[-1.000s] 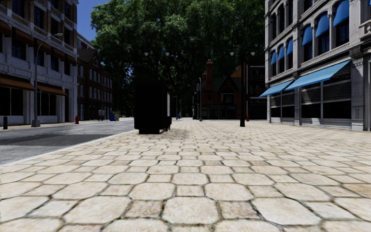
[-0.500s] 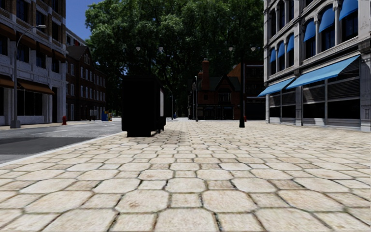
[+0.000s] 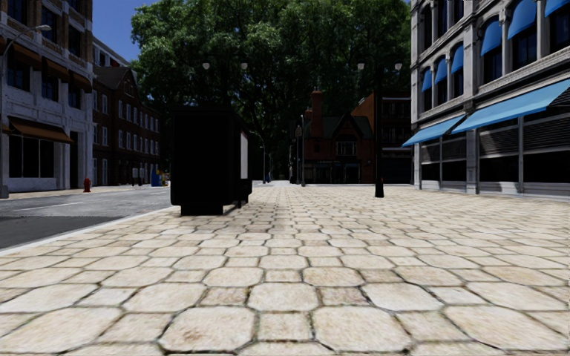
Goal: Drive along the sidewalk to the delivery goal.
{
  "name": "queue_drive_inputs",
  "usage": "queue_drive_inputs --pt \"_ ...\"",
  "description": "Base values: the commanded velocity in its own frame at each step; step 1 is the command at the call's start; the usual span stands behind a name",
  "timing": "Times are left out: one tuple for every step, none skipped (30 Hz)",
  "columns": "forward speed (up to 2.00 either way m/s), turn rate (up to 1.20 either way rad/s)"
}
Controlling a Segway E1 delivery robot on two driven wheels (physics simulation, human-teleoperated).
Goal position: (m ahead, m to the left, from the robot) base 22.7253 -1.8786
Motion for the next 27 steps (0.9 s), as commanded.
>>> queue_drive_inputs --pt "2.0 0.0" --pt "2.0 0.0" --pt "2.0 0.0" --pt "2.0 0.0" --pt "2.0 0.0" --pt "2.0 0.0" --pt "2.0 0.0" --pt "2.0 0.0" --pt "2.0 0.0" --pt "2.0 0.0" --pt "2.0 0.0" --pt "2.0 0.0" --pt "2.0 0.0" --pt "2.0 0.0" --pt "2.0 0.0" --pt "2.0 0.0" --pt "2.0 0.0" --pt "2.0 0.0" --pt "2.0 0.0" --pt "2.0 0.0" --pt "2.0 0.0" --pt "2.0 0.0" --pt "2.0 0.0" --pt "2.0 0.0" --pt "2.0 0.0" --pt "2.0 0.0" --pt "2.0 0.0"
